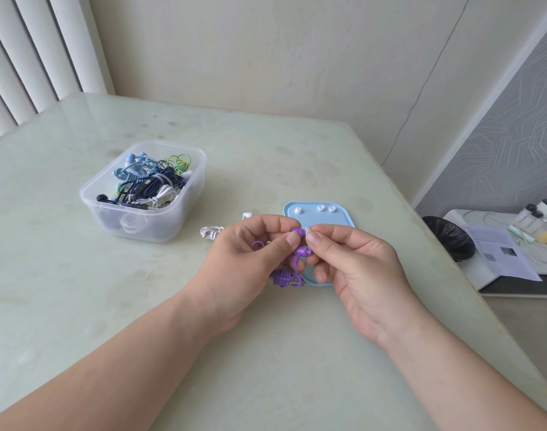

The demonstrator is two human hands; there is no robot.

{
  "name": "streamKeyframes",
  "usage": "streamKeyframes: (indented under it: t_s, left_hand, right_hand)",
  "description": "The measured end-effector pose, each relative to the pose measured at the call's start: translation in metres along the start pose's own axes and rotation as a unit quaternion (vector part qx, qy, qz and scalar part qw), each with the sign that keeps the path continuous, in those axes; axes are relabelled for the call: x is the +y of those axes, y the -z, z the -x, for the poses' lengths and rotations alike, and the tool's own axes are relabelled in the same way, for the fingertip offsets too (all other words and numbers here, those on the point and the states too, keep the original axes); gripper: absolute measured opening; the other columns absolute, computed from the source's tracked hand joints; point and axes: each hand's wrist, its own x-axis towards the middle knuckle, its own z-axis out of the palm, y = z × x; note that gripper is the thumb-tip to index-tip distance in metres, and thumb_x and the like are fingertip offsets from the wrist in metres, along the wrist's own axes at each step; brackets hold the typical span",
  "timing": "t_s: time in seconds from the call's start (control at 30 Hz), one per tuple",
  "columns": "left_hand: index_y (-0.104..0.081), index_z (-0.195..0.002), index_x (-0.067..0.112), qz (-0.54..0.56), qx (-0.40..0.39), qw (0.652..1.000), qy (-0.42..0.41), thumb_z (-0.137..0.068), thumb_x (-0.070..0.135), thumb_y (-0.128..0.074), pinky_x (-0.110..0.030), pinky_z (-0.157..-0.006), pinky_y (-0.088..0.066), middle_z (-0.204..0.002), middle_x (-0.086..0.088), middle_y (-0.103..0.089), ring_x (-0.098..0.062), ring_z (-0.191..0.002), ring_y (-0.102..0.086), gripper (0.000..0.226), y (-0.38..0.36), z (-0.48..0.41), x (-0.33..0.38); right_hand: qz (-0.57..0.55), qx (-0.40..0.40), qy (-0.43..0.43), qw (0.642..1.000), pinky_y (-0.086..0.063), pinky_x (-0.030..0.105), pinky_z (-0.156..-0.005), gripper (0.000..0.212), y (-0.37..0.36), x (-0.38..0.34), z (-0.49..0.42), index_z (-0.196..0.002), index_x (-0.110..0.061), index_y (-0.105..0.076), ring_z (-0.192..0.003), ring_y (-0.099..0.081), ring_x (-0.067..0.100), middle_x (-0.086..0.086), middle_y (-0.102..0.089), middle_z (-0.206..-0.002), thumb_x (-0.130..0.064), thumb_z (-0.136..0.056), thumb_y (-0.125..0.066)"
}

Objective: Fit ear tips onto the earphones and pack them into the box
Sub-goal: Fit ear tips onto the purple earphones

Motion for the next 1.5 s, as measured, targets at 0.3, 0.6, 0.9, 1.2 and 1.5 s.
streamKeyframes:
  t_s: [0.3,0.6,0.9,1.2,1.5]
  left_hand:
    - [-0.071,-0.109,0.000,0.007,0.004,1.000,-0.002,-0.099,0.005,-0.064,-0.034,-0.067,-0.060,-0.087,-0.016,-0.076,-0.022,-0.068,-0.068,0.013,-0.0008,-0.0003,-0.0006]
    - [-0.069,-0.113,-0.004,0.006,-0.007,1.000,0.006,-0.100,0.007,-0.064,-0.035,-0.070,-0.056,-0.089,-0.015,-0.074,-0.024,-0.072,-0.066,0.017,0.0029,-0.0018,-0.0019]
    - [-0.070,-0.109,0.000,0.000,0.006,1.000,0.001,-0.100,0.006,-0.063,-0.033,-0.066,-0.058,-0.082,-0.010,-0.074,-0.022,-0.069,-0.065,0.013,0.0008,-0.0004,-0.0024]
    - [-0.072,-0.107,0.002,-0.009,0.004,1.000,-0.004,-0.099,0.006,-0.064,-0.033,-0.066,-0.059,-0.086,-0.014,-0.075,-0.022,-0.070,-0.067,0.012,-0.0001,-0.0003,-0.0018]
    - [-0.073,-0.106,0.002,-0.021,0.001,1.000,-0.014,-0.098,0.004,-0.066,-0.034,-0.066,-0.060,-0.088,-0.014,-0.077,-0.022,-0.071,-0.069,0.011,-0.0013,0.0013,-0.0025]
  right_hand:
    - [-0.026,-0.010,-0.012,1.000,-0.044,0.022,-0.050,0.007,-0.0032,0.0005,0.0020,-0.089,-0.001,-0.075,-0.056,-0.060,0.016,0.012,-0.069,-0.072,-0.001,-0.082,-0.073]
    - [0.020,-0.028,0.001,0.999,-0.045,0.023,-0.053,0.017,0.0012,0.0015,-0.0017,-0.089,-0.003,-0.077,-0.067,-0.051,0.027,0.016,-0.067,-0.076,-0.011,-0.074,-0.078]
    - [0.097,-0.021,0.062,0.993,-0.050,0.026,-0.060,0.004,0.0035,0.0035,-0.0002,-0.089,-0.002,-0.075,-0.065,-0.051,0.028,0.022,-0.069,-0.082,-0.005,-0.089,-0.074]
    - [0.037,-0.008,0.052,0.998,-0.048,0.034,-0.064,0.008,0.0000,0.0052,-0.0002,-0.093,0.003,-0.072,-0.068,-0.064,0.033,0.020,-0.072,-0.079,-0.003,-0.087,-0.073]
    - [0.095,-0.020,0.081,0.992,-0.059,0.038,-0.075,0.009,0.0060,-0.0003,-0.0019,-0.096,-0.006,-0.079,-0.072,-0.073,0.032,0.018,-0.078,-0.084,-0.002,-0.089,-0.073]
